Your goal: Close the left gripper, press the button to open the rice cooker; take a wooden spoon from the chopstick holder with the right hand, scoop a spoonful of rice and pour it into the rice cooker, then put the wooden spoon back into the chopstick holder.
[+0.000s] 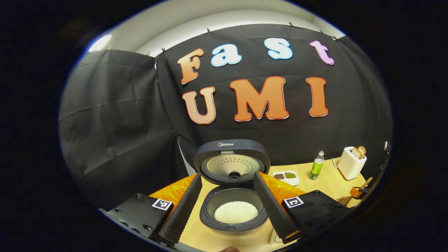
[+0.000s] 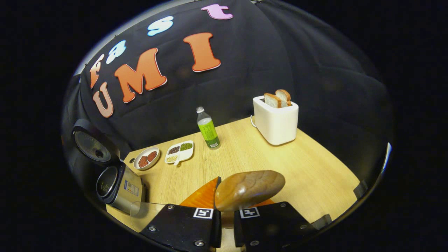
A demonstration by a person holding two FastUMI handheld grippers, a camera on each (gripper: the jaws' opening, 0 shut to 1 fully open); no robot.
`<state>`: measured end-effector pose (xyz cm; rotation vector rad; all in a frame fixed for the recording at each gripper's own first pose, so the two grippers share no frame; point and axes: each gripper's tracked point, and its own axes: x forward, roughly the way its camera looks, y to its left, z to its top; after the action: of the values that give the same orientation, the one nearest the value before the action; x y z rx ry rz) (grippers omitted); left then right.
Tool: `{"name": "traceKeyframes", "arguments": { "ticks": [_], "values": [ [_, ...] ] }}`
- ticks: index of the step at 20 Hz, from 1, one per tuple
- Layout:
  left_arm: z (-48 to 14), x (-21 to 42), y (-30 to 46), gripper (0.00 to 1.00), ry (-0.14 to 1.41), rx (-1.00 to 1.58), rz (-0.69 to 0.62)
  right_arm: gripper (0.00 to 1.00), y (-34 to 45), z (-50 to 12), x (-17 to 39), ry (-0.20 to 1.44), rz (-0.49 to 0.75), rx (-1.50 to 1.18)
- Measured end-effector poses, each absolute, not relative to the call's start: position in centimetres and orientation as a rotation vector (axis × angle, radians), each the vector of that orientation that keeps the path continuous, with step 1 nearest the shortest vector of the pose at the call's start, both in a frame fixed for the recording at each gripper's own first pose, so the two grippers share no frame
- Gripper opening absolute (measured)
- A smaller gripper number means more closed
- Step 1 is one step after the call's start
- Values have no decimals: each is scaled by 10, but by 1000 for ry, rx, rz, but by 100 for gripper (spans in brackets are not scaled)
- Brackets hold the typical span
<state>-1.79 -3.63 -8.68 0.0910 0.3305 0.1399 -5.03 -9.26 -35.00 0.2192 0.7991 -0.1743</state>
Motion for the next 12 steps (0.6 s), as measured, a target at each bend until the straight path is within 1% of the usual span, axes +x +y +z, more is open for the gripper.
{"name": "traceKeyframes", "arguments": {
  "ticks": [5,6,10,11,12],
  "values": [
    [-92,-11,-28,100,315,91,116,13,-74,-303,-51,745,-154,141],
    [-94,-9,-28,100,316,87,108,9,-65,-295,-50,739,-135,132],
    [-99,-2,-26,100,321,73,73,9,-24,-278,-55,722,-63,124],
    [-101,-1,-25,100,320,69,65,13,-16,-279,-58,726,-52,119],
    [-101,0,-23,100,319,66,60,13,-10,-282,-58,733,-42,110]
  ]
}}
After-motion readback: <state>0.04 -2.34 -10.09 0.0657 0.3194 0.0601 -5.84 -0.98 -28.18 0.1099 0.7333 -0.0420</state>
